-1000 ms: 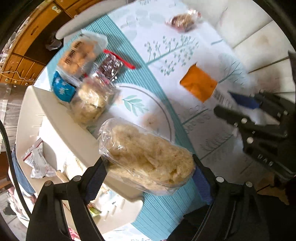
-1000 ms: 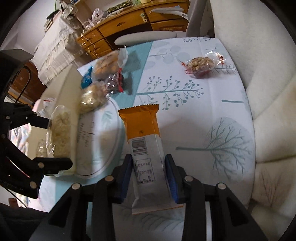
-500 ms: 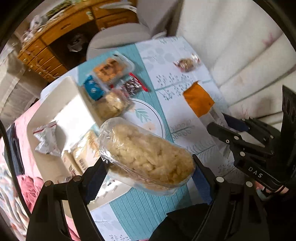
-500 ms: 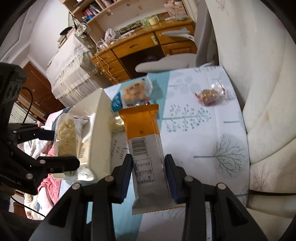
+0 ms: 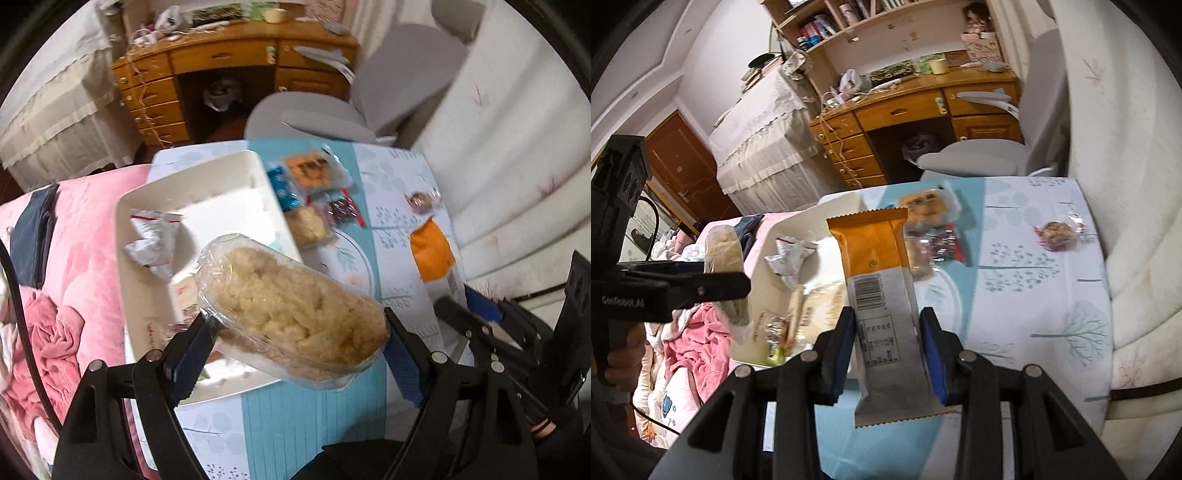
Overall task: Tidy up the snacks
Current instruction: 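Grasp and lift the puffed-snack bag with left gripper while right gripper lifts the bar, then carry both items over the tray and open both grippers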
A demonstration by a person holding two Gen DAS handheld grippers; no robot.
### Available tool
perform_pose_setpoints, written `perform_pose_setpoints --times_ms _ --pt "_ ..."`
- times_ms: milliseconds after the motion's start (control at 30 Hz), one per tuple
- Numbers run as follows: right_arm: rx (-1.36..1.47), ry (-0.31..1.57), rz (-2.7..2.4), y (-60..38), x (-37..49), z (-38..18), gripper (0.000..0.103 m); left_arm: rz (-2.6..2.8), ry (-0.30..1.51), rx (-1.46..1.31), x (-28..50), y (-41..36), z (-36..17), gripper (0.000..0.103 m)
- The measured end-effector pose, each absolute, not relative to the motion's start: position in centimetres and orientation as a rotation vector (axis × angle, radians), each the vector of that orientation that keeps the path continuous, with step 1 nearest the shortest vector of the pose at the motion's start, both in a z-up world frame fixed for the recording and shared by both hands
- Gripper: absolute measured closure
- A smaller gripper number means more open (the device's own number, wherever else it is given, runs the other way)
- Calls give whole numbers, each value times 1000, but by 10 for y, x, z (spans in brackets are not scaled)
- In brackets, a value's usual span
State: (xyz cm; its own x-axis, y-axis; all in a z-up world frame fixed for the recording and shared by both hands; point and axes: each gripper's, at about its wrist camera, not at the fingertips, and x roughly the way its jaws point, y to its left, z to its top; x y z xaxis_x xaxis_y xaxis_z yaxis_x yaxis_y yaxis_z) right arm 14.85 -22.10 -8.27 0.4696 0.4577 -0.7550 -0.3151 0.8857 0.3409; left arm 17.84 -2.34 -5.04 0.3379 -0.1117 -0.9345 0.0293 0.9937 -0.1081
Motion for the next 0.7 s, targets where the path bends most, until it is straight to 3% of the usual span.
perform_pose_setpoints --times_ms 400,700 --pt "150 977 482 -137 130 -74 67 -128 1117 -171 155 72 -48 18" --pt "189 1013 404 -91 120 -88 67 -186 1150 -197 157 112 -76 18"
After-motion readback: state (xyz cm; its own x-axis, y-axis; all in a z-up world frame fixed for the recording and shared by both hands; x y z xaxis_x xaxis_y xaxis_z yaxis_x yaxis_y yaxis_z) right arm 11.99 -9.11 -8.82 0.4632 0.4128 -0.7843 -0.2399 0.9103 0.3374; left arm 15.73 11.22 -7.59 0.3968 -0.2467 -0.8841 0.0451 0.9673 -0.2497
